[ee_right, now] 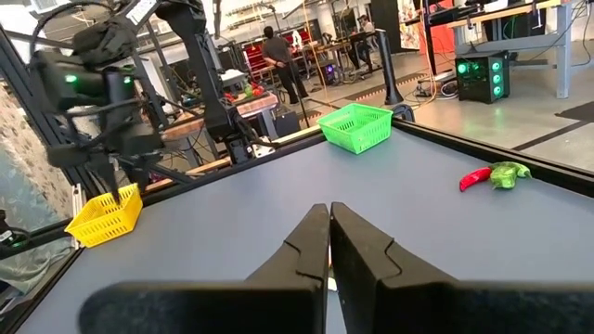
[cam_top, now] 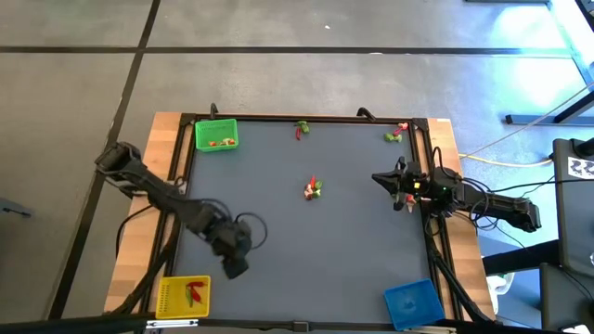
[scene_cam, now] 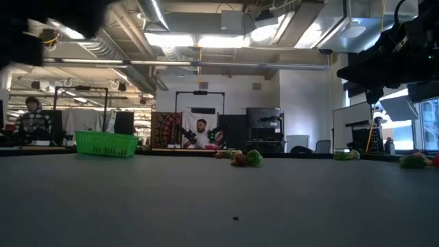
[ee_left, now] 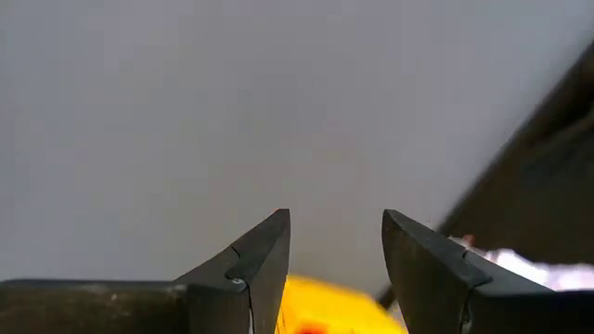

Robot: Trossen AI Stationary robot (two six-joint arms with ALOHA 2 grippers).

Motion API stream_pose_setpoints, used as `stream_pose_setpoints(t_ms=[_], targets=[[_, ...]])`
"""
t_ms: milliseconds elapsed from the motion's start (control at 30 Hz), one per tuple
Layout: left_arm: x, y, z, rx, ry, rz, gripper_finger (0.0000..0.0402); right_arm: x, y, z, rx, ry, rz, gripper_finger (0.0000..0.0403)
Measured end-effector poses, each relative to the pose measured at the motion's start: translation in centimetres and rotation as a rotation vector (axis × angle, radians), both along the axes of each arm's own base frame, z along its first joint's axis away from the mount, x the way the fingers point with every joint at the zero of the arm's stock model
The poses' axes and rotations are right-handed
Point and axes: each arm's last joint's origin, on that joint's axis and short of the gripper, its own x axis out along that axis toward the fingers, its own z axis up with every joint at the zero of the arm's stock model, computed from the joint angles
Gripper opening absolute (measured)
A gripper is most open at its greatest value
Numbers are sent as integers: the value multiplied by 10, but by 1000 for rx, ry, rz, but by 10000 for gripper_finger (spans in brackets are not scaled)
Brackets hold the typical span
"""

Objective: Sort produce into baskets
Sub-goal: Put the brown mushroom into the green bin

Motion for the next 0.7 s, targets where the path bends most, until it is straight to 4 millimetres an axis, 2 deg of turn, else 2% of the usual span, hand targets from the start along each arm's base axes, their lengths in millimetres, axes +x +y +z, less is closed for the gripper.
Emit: stream_pose_setpoints(t_ms=[200,400,567,700], targets=[[24,44,1,194,-135,131,166,0,0,0,-1,-4,-10,17],[48,73,2,369,-306,180,166,0,0,1,-2,-5,-12,17],[73,87,-11,488,-405,198,166,0,-1,1,-4,-7,-28,17],[97,96,-32,540,-465,199,166,0,-1,1,-4,-9,-34,17]])
